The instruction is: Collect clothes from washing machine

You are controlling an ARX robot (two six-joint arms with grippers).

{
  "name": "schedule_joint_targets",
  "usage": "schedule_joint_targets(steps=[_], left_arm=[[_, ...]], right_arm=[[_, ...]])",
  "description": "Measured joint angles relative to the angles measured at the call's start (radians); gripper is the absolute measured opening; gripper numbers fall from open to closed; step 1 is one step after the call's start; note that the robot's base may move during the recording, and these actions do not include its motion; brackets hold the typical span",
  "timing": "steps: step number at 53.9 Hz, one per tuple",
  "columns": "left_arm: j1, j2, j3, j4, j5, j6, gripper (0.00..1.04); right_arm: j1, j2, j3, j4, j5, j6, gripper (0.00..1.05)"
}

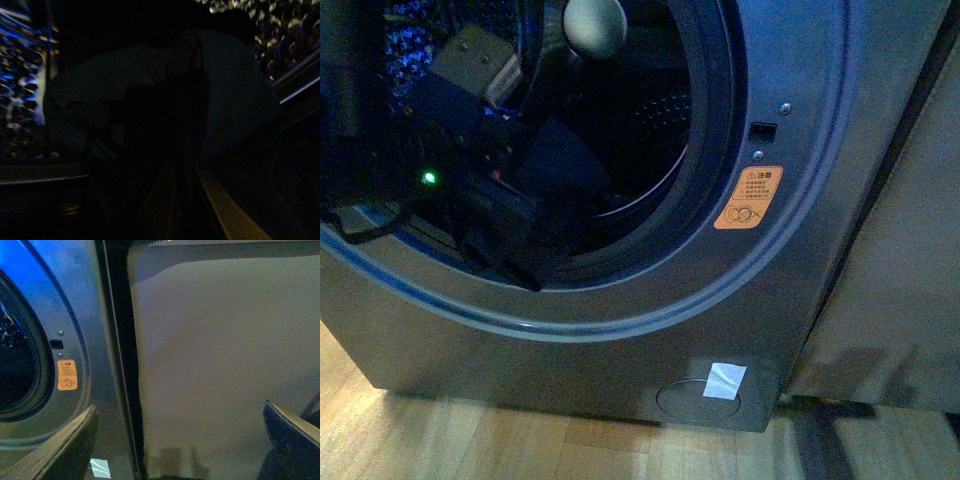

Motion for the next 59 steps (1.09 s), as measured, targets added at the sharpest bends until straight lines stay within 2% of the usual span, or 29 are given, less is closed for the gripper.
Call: schedule_joint_targets(steps=[34,59], left_arm=[[0.09,-0.549,-0.268,0.026,0.175,-0.122,0.07],[0.142,-0.838,-0.272,-0.132,0.322,-0.224,0.07]], right_arm=[[0.0,0.0,0.0,0.0,0.0,0.0,0.97],[0.0,0.0,0.0,0.0,0.0,0.0,0.97]])
